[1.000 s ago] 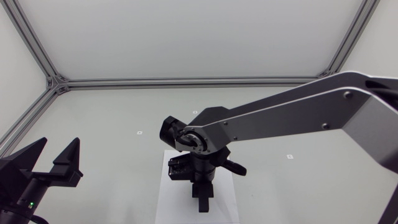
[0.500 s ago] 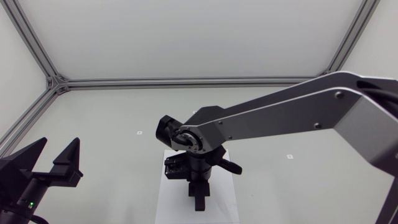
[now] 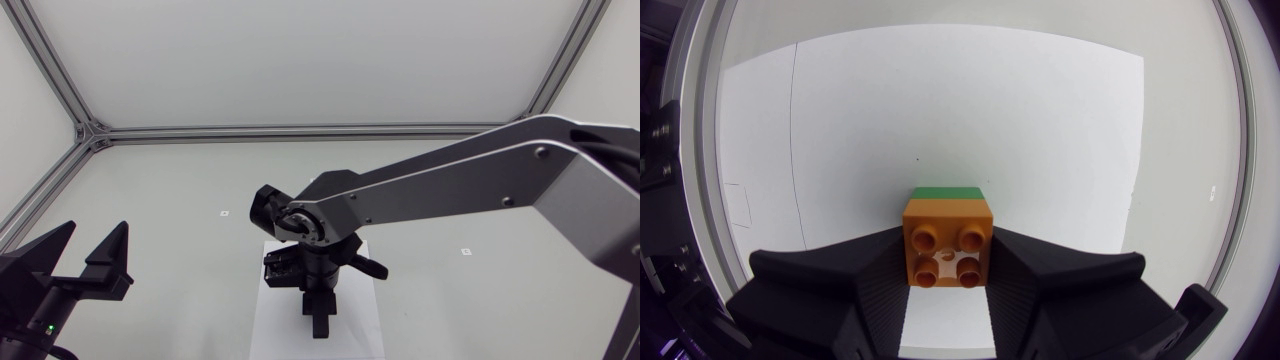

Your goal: Pick up the orange 2x2 brick with the right arm and stack it on top of the green 2x2 brick in the center

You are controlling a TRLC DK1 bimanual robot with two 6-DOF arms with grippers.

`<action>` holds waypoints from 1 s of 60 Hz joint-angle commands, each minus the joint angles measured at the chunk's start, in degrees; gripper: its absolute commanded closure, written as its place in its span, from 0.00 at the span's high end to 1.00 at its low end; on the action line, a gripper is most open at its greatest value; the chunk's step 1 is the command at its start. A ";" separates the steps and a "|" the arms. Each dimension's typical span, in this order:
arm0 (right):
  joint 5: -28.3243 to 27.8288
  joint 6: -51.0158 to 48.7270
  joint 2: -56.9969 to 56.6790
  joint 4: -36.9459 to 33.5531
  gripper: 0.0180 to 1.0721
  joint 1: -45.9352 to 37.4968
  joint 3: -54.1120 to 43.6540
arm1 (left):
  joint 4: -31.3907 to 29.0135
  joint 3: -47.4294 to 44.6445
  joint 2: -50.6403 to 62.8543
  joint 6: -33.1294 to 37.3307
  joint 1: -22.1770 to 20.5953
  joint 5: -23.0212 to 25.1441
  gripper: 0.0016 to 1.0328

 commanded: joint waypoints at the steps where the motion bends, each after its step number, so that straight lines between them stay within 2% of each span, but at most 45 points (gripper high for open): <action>1: 0.45 -1.32 1.60 -0.10 0.23 -0.04 -0.06 | -0.76 -2.35 -0.45 0.73 0.14 0.32 0.96; 30: 0.37 -1.24 0.72 0.96 0.25 -0.13 -2.17 | -0.84 -2.35 -0.45 0.73 0.14 0.23 0.96; 34: 0.37 -1.15 0.55 1.05 0.38 -0.13 -2.17 | -0.76 -2.35 -0.45 0.73 0.14 0.23 0.96; 39: 0.45 -1.06 0.37 0.96 0.47 -0.13 -2.17 | -0.84 -2.35 -0.45 0.73 0.14 0.23 0.96; 46: 0.37 -1.06 0.20 0.96 0.53 -0.22 -2.08 | -0.76 -2.35 -0.45 0.73 0.14 0.32 0.96; 51: 0.37 -1.06 0.28 0.96 0.53 -0.22 -2.00 | -0.84 -2.35 -0.45 0.73 0.14 0.23 0.96; 60: 0.45 -0.97 -0.07 0.96 0.61 -0.30 -1.91 | -0.84 -2.35 -0.45 0.73 0.14 0.23 0.96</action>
